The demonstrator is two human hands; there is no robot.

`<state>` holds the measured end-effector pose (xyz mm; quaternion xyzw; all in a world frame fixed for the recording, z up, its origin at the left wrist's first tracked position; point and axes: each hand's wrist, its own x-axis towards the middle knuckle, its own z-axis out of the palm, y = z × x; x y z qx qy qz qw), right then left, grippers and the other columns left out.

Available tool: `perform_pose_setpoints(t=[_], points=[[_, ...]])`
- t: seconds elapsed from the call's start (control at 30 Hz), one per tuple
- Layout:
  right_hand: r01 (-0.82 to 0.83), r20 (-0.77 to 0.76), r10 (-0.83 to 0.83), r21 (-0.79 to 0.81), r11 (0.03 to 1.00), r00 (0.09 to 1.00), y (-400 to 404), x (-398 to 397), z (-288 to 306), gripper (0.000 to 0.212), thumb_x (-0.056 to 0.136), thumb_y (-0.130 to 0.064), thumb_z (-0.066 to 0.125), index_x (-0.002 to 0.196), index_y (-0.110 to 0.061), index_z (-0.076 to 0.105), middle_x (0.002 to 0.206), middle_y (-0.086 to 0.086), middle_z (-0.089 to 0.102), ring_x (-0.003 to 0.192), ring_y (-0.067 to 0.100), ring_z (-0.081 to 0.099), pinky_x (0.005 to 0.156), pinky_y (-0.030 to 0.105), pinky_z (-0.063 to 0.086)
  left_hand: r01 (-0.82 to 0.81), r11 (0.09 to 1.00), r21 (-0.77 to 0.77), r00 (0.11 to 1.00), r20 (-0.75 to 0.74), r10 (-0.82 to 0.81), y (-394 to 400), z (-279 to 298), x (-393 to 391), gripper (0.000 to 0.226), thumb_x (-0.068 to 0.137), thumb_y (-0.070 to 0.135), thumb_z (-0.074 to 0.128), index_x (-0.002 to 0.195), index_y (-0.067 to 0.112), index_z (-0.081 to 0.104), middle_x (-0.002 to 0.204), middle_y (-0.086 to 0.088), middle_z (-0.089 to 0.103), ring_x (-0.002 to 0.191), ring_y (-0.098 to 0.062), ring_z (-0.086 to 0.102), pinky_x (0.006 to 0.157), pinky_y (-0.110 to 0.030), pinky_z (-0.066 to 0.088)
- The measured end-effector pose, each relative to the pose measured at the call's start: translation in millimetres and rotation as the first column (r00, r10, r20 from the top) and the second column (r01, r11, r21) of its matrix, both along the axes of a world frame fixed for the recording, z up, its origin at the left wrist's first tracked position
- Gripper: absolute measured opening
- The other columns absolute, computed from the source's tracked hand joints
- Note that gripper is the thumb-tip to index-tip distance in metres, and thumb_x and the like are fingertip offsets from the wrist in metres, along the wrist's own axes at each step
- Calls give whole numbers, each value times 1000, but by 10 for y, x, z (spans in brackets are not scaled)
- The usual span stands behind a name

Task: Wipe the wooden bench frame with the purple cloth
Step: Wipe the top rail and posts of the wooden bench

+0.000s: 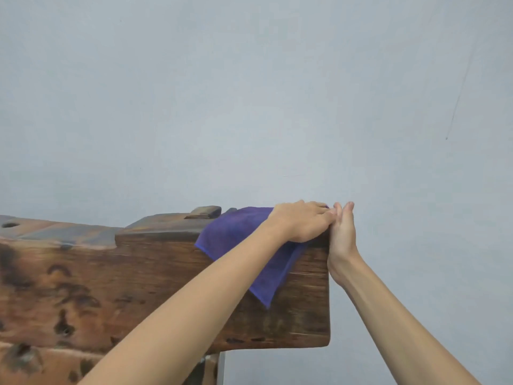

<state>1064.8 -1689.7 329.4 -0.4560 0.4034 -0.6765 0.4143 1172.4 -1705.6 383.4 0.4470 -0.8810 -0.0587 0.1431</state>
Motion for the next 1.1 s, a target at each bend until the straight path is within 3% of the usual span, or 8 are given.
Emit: perform_pose_setpoints(t=[0.07, 0.23, 0.4, 0.63, 0.73, 0.83, 0.97, 1.1], points=[[-33, 55, 33, 3, 999, 998, -64, -29, -53, 70, 107, -60, 10, 107, -23, 69, 96, -6, 80, 96, 8, 74, 79, 24, 56, -34, 999, 3, 997, 65, 33, 6, 37, -246, 58, 101, 48, 16, 142, 34, 54, 154, 10, 49, 146, -25, 39, 109, -50, 34], [-92, -99, 87, -51, 994, 991, -159, -57, -171, 71, 109, -53, 8, 133, -13, 61, 127, 2, 70, 121, 9, 64, 93, 15, 52, -1, 995, -95, 998, -66, -6, 64, -48, 51, 49, 101, 46, 16, 130, 36, 54, 143, 16, 55, 132, -15, 50, 102, -51, 42], [-78, -202, 69, -35, 996, 977, -128, -74, -270, 50, 106, -61, 21, 145, -48, 50, 131, -24, 60, 111, -8, 62, 92, 19, 45, -280, 921, -271, 958, -135, 251, 113, -331, 988, 47, 101, 61, 16, 137, 54, 45, 142, 23, 57, 132, -15, 55, 85, -38, 40], [-79, -199, 70, -35, 996, 978, -45, -68, -310, 41, 103, -62, 28, 130, -50, 56, 140, -12, 57, 133, 15, 53, 117, 51, 41, -553, 635, -539, 821, -480, 309, 219, -967, 2056, 45, 104, 41, 36, 132, 19, 65, 134, 1, 66, 128, -28, 59, 102, -47, 46], [-58, -200, 45, -63, 996, 979, -79, -59, -312, 42, 97, -64, 30, 123, -49, 59, 134, -11, 59, 130, 17, 54, 116, 55, 40, -704, 530, -472, 696, -604, 388, 311, -1506, 2145, 59, 102, 39, 41, 156, 16, 37, 163, -6, 34, 155, -31, 22, 126, -45, 17], [-9, -205, -10, -89, 996, 979, -141, -44, -341, 43, 93, -68, 32, 118, -49, 61, 129, -12, 61, 127, 19, 55, 114, 56, 40, -749, 571, -336, 615, -673, 410, 362, -2127, 2038, 66, 98, 43, 42, 154, 10, 31, 170, -16, 12, 158, -37, 1, 128, -45, 2], [11, -203, -38, -130, 992, 979, -195, -57, -372, 43, 93, -67, 32, 118, -47, 62, 126, -17, 62, 126, 15, 55, 114, 51, 42, -761, 636, -128, 525, -697, 489, 471, -2484, 1373, 35, 93, 45, 44, 113, 17, 48, 111, -27, 62, 108, -50, 56, 96, -57, 44], [-11, -140, -11, -158, 987, 990, -225, -64, -416, 42, 100, -53, 36, 123, -32, 65, 107, -25, 70, 108, 0, 64, 92, 24, 51, -510, 856, -89, 741, -551, 384, 628, -2326, 430, 38, 97, 46, 44, 102, 18, 70, 94, -7, 72, 95, -27, 65, 75, -29, 50]])
